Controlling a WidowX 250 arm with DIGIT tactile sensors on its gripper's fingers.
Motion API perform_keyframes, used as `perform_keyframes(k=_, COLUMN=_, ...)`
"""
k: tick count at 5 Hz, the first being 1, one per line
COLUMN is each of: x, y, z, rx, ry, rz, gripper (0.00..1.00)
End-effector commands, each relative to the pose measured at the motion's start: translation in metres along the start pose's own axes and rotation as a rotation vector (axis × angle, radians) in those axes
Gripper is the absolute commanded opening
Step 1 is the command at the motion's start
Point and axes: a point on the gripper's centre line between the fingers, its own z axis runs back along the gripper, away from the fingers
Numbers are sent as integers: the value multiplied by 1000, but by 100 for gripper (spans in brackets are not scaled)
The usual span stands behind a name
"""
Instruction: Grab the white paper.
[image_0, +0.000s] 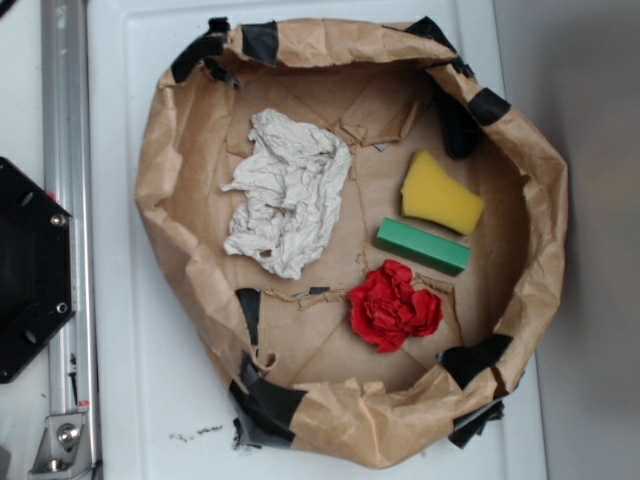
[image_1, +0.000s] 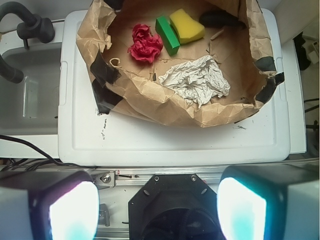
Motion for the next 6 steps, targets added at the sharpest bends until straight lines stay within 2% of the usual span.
perform_keyframes(k=1, x=0, y=0, z=0, rx=0, ry=0, rz=0, gripper=100)
perform_keyframes(k=2, x=48, y=16, z=-29, rx=75, ry=2, rz=139, gripper=100)
perform_keyframes(k=3, x=92, y=10, z=-46, rx=124, ry=-54, rz=302, gripper=100)
perform_keyframes(k=4, x=115, y=22, z=-75, rx=179, ry=-52, rz=383, gripper=100)
perform_keyframes(k=5, x=115, y=56, z=-127, rx=253, ry=43, rz=448, gripper=100)
perform_keyframes(k=6, x=107, y=60, z=-176, rx=254, ry=53, rz=352, gripper=100)
